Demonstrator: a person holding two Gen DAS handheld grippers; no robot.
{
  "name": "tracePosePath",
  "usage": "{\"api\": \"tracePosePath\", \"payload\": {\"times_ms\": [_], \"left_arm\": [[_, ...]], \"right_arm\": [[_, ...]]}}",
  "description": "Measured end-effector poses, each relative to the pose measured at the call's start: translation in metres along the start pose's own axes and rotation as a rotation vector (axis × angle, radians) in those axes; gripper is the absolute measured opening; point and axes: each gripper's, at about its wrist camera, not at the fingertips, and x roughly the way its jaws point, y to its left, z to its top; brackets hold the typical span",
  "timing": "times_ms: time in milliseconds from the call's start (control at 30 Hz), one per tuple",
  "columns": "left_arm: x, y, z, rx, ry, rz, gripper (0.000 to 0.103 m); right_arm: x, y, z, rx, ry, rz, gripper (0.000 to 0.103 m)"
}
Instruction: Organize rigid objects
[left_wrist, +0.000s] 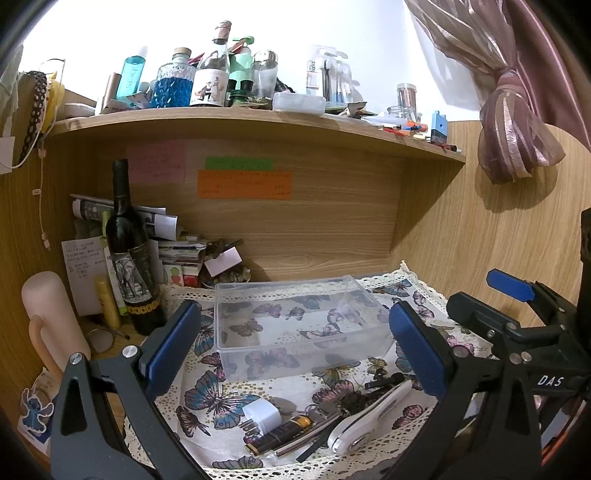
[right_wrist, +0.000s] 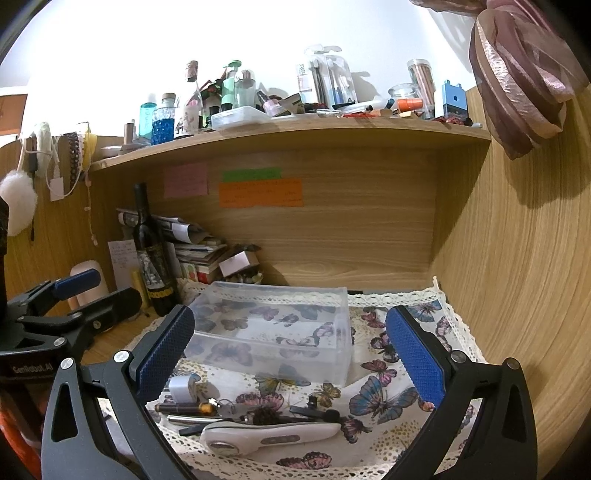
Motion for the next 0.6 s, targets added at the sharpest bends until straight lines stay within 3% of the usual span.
{"api": "tracePosePath", "payload": {"times_ms": [600], "left_arm": [[0.0016,0.0022,-0.0019,0.008,0.005,-0.005,0.103]], "right_arm": [[0.0067,-0.0007,-0.0009,0.007,0.017,0.01,0.103]]}}
